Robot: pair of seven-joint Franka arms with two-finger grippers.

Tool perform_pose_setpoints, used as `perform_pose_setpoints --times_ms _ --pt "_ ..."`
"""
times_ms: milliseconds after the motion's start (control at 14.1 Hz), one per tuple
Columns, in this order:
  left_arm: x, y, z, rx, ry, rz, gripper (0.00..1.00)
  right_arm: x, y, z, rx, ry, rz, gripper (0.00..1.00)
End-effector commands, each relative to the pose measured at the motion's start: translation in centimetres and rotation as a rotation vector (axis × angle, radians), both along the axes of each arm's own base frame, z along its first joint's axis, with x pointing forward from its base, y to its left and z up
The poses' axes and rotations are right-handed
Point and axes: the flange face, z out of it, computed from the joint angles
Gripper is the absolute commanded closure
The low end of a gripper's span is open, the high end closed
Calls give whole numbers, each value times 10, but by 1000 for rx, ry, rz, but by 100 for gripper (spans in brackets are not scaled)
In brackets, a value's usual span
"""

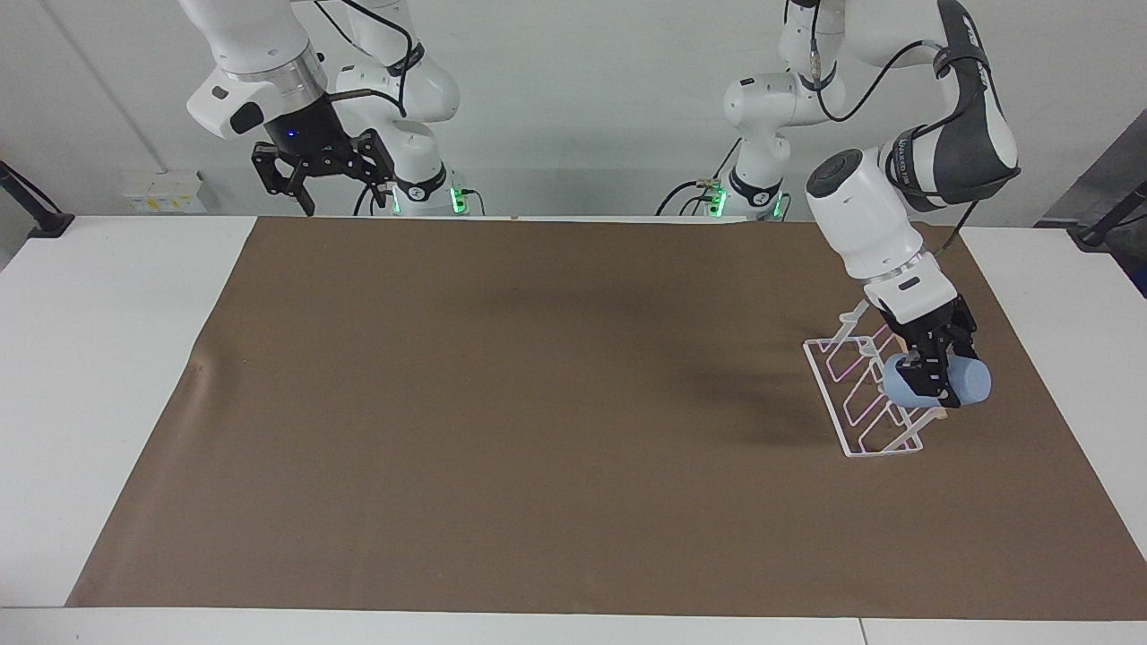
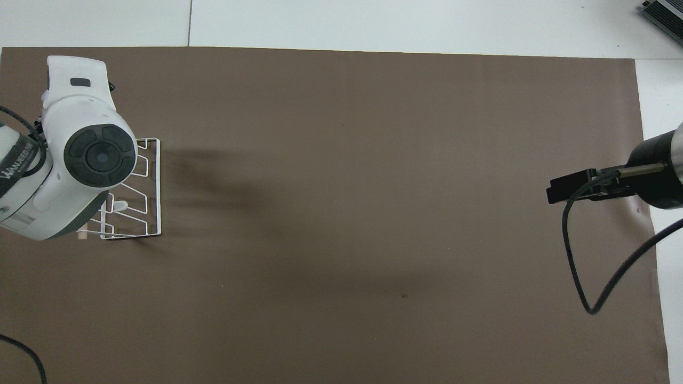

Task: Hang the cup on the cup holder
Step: 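Move the cup over the rack while the right gripper withdraws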

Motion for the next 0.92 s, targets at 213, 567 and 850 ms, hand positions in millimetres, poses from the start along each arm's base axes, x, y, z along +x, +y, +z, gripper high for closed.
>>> perform_pose_setpoints --times_ms 213,567,850 --pt "-22 -1 -10 6 -11 -6 100 7 -18 2 -4 -22 -52 0" --pt "-28 1 -16 8 -21 -17 100 3 -37 -8 -18 11 -80 0" --pt "-33 2 -21 12 -19 -16 100 4 -79 -10 -37 -8 -42 0"
